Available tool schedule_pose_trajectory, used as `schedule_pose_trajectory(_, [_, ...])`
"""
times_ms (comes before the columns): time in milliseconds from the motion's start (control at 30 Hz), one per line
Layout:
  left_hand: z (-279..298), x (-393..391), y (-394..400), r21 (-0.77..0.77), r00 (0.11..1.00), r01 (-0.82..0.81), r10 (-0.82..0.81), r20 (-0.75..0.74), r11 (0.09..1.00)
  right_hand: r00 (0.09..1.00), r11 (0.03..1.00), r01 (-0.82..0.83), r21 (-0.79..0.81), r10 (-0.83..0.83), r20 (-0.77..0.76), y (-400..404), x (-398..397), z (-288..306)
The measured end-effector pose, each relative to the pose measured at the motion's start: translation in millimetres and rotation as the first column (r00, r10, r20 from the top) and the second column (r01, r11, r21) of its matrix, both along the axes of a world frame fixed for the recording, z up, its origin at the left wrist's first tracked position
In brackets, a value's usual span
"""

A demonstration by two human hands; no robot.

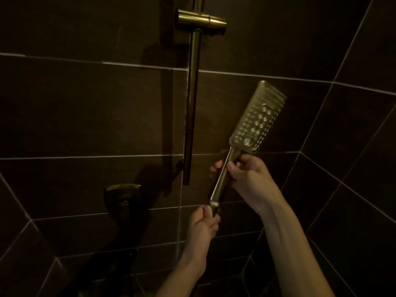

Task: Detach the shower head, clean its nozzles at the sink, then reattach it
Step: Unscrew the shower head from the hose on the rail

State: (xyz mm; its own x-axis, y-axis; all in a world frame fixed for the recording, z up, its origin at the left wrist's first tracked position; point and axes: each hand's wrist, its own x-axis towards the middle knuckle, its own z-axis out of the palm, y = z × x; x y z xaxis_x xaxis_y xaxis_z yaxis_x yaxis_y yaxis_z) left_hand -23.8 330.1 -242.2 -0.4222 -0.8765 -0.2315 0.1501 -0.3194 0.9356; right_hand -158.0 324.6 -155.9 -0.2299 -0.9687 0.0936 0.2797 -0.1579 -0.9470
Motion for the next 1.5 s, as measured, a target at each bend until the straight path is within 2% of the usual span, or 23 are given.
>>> schedule_pose_trajectory(67, [0.8, 1.7, -4.4, 0.018, 1.0, -0.004, 0.004, 0.001, 1.0, 0.988, 0.999, 0.015, -0.03, -0.01, 0.152, -4.4, 7.3, -6.8])
schedule_pose_trajectory(100, [2.8, 1.7, -5.0, 0.021, 1.0, -0.007, 0.007, -0.005, 1.0, 0.984, 0.998, 0.065, -0.027, -0.06, 0.167, -6.9, 11.4, -9.6])
schedule_pose_trajectory(167, [3.8, 0.0, -5.1, 0.009, 1.0, -0.014, 0.014, -0.003, 1.0, 0.98, 0.983, 0.185, -0.013, -0.184, 0.079, -11.4, 17.4, -13.6])
schedule_pose_trajectory(233, [2.8, -1.7, -4.5, 0.013, 1.0, -0.008, 0.008, -0.002, 1.0, 0.976, 0.976, 0.216, -0.031, -0.216, 0.013, -12.7, 19.0, -13.8])
schedule_pose_trajectory(367, [1.1, -4.0, -3.8, 0.001, 0.999, 0.036, -0.036, 0.01, 0.999, 0.995, 0.993, 0.092, -0.07, -0.094, -0.026, -9.9, 11.2, -6.7])
schedule_pose_trajectory(533, [-12.5, -4.9, -11.5, -0.032, 1.0, 0.03, -0.03, 0.004, 0.999, 0.994, 0.99, -0.078, -0.114, 0.086, 0.066, -6.5, 5.2, 1.5])
schedule_pose_trajectory(767, [-11.5, -2.7, -16.4, -0.133, 0.996, 0.08, -0.083, -0.017, 0.988, 0.991, 0.977, -0.054, -0.205, 0.077, 0.109, -6.9, -1.0, 13.2])
schedule_pose_trajectory(900, [-2.6, 0.2, -22.5, -0.138, 0.998, 0.062, -0.065, -0.014, 0.988, 0.996, 0.974, -0.003, -0.225, 0.022, 0.081, -6.7, -8.1, 25.0])
schedule_pose_trajectory(1167, [32.5, -4.5, -51.7, -0.345, 0.997, 0.075, -0.077, 0.01, 0.936, 0.995, 0.968, 0.097, -0.23, -0.088, 0.049, -15.7, -19.7, 50.2])
schedule_pose_trajectory(1367, [77.6, -18.6, -88.5, -0.467, 0.999, 0.044, -0.043, 0.014, 0.883, 0.94, 0.929, 0.319, -0.19, -0.336, -0.065, -25.5, -31.7, 77.1])
schedule_pose_trajectory(1500, [120.2, -32.6, -109.4, -0.538, 0.999, 0.0, -0.021, -0.032, 0.843, 0.918, 0.91, 0.348, -0.225, -0.38, -0.116, -30.1, -44.5, 92.1])
